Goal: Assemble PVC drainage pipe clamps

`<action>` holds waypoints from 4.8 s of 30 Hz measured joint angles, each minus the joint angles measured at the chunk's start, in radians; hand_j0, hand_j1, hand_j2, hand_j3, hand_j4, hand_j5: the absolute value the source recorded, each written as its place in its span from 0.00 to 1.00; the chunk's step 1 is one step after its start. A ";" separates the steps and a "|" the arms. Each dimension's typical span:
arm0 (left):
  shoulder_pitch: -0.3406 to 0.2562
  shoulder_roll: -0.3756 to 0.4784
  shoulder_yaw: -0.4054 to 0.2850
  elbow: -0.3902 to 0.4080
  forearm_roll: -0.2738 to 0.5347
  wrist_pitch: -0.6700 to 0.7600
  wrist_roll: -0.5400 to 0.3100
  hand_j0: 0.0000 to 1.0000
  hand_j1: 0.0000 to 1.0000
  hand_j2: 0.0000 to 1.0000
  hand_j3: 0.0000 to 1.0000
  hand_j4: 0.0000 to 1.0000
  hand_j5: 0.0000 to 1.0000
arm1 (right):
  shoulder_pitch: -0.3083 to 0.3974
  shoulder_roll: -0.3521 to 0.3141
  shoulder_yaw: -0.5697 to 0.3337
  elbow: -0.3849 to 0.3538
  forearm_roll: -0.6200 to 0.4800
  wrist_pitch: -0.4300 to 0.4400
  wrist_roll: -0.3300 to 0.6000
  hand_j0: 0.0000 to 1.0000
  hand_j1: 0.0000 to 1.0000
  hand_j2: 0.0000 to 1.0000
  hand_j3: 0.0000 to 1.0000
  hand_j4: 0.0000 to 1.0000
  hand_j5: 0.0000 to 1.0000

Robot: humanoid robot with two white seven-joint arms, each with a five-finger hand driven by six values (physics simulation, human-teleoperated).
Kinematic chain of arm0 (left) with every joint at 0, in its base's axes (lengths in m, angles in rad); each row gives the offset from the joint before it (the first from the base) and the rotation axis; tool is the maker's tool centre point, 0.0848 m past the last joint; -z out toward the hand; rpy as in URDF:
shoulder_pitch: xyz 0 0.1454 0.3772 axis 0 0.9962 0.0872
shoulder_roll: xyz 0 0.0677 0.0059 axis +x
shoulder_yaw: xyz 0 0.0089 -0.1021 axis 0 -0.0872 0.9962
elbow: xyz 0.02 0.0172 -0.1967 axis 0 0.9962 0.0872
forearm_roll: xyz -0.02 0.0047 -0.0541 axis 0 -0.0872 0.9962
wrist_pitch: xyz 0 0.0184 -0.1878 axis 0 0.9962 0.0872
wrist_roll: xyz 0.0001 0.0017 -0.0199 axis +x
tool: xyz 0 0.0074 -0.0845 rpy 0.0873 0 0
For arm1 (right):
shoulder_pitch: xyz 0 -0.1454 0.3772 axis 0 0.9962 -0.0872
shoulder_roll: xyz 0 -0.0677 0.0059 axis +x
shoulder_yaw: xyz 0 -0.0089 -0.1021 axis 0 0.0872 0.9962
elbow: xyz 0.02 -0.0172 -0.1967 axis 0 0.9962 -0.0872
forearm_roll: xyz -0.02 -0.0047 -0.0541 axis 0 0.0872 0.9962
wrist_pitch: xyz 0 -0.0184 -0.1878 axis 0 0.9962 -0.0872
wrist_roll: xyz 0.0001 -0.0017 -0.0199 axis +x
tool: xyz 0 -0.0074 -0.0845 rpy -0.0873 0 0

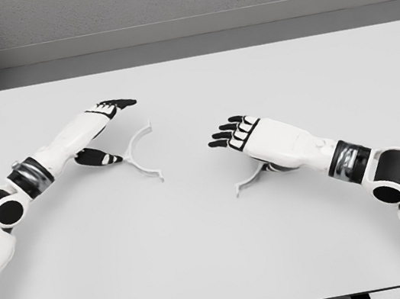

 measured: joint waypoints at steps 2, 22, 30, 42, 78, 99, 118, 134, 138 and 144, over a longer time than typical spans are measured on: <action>-0.003 0.001 0.006 0.003 -0.001 0.000 0.000 1.00 1.00 1.00 1.00 1.00 1.00 | -0.002 0.000 0.000 0.003 0.000 0.000 0.000 1.00 1.00 1.00 1.00 1.00 1.00; -0.098 -0.057 0.007 0.114 0.007 0.000 0.001 1.00 1.00 1.00 1.00 1.00 1.00 | -0.048 0.043 0.015 0.044 0.019 0.000 0.001 1.00 1.00 1.00 1.00 1.00 1.00; -0.098 -0.069 0.004 0.129 0.003 0.000 0.001 1.00 1.00 1.00 1.00 1.00 1.00 | -0.094 0.067 0.044 0.080 0.029 0.000 0.001 1.00 1.00 1.00 1.00 1.00 1.00; -0.092 -0.089 0.000 0.127 -0.002 0.000 0.000 1.00 1.00 1.00 1.00 1.00 1.00 | -0.129 0.094 0.073 0.124 0.031 0.000 0.002 1.00 1.00 1.00 1.00 1.00 1.00; -0.078 -0.098 0.005 0.118 -0.003 0.000 0.002 1.00 1.00 1.00 1.00 1.00 1.00 | -0.235 0.164 0.097 0.239 0.037 0.000 0.001 1.00 1.00 1.00 1.00 1.00 1.00; -0.055 -0.090 0.013 0.077 0.009 0.000 0.002 1.00 1.00 1.00 1.00 1.00 1.00 | 0.066 -0.241 -0.409 0.028 -0.250 0.000 0.002 1.00 1.00 1.00 1.00 1.00 1.00; -0.029 -0.085 0.002 0.055 -0.003 0.000 0.001 1.00 1.00 1.00 1.00 1.00 1.00 | 0.072 -0.214 -0.478 0.015 -0.255 0.000 0.000 1.00 1.00 1.00 1.00 1.00 1.00; 0.017 -0.096 0.000 -0.017 -0.021 0.000 0.000 1.00 1.00 1.00 1.00 1.00 1.00 | 0.066 -0.210 -0.472 -0.020 -0.255 0.000 0.000 1.00 1.00 1.00 1.00 1.00 1.00; 0.018 -0.096 0.000 -0.030 -0.026 0.000 0.000 1.00 1.00 1.00 1.00 1.00 1.00 | 0.066 -0.209 -0.472 -0.028 -0.255 0.000 0.000 1.00 1.00 1.00 1.00 1.00 1.00; 0.025 -0.103 0.001 -0.035 -0.031 0.000 0.000 1.00 1.00 1.00 1.00 1.00 1.00 | 0.066 -0.209 -0.472 -0.030 -0.255 0.000 0.000 1.00 1.00 1.00 1.00 1.00 1.00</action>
